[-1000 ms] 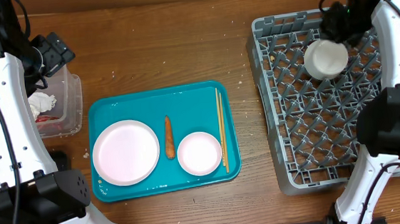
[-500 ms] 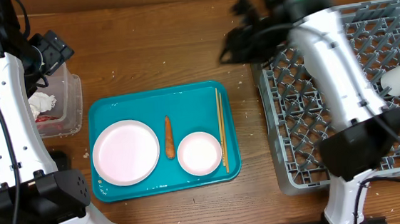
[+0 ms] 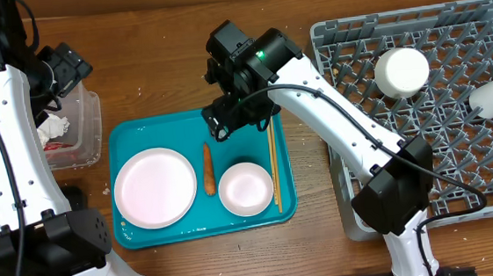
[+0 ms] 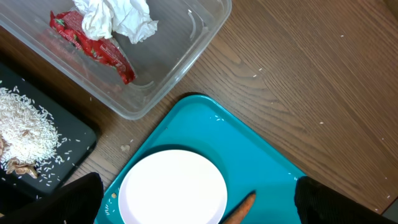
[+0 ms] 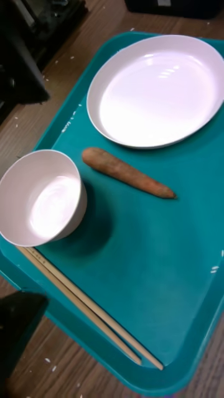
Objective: Sort waste into correct bins and load items into the dishwasher
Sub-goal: 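Move the right gripper to the pink-rimmed small plate and grasp it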
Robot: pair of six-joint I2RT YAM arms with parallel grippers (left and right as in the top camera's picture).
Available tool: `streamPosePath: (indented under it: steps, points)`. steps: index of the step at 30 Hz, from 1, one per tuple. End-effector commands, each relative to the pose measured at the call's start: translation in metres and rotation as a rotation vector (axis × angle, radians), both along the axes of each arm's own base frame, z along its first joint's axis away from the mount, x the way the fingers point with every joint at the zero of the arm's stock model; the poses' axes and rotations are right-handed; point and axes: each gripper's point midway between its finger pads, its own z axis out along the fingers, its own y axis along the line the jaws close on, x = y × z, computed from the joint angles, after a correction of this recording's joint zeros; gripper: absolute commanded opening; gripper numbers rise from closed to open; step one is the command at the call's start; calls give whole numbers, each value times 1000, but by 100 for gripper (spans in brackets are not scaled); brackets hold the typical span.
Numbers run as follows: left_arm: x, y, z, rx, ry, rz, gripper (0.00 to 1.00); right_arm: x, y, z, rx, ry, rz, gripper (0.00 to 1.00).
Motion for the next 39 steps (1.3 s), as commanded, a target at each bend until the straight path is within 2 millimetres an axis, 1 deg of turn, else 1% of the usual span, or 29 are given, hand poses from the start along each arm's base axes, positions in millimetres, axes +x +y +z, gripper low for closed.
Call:
streamPosePath:
  steps: [1, 5, 8, 11, 12, 14, 15, 18, 21, 25, 29, 31, 34, 37, 39]
  points:
    - [0, -4, -2, -10, 7, 1, 100, 8, 0, -11, -22, -4, -25, 100]
    - [0, -4, -2, -10, 9, 1, 100, 7, -1, -14, -26, 3, -25, 100]
    - [-2, -4, -3, -12, 17, 1, 100, -6, -8, -16, -58, 60, -21, 97]
    - [-4, -5, -3, -14, 22, 2, 100, -32, -12, -15, -64, 174, -9, 87]
    - [-4, -4, -3, -14, 22, 2, 100, -40, -12, -13, -63, 210, -5, 82]
    - [-3, -4, -3, -13, 19, 2, 100, -51, -12, -12, -71, 249, 5, 72]
    - [-2, -4, -3, -13, 17, 2, 100, -54, -12, -12, -75, 253, 9, 70]
    - [0, -4, -2, -15, 6, 16, 100, -58, -5, -12, -72, 244, 29, 70]
    - [0, -4, -2, -26, 2, 50, 100, -66, 9, -12, -62, 226, 65, 70]
    - [-1, -5, -3, -30, 5, 49, 100, -76, 29, -13, -50, 187, 111, 70]
    - [-6, -6, -4, -34, 29, 49, 100, -69, 31, -22, -155, 90, 5, 70]
    - [-8, -6, -5, -35, 37, 47, 100, -68, 32, -27, -190, 69, -45, 70]
    - [-10, -7, -5, -37, 47, 47, 100, -66, 35, -40, -226, 87, -163, 68]
    - [-12, -7, -6, -39, 53, 47, 100, -66, 35, -54, -258, 131, -295, 61]
    - [-13, -8, -6, -40, 58, 47, 100, -66, 35, -63, -279, 150, -334, 58]
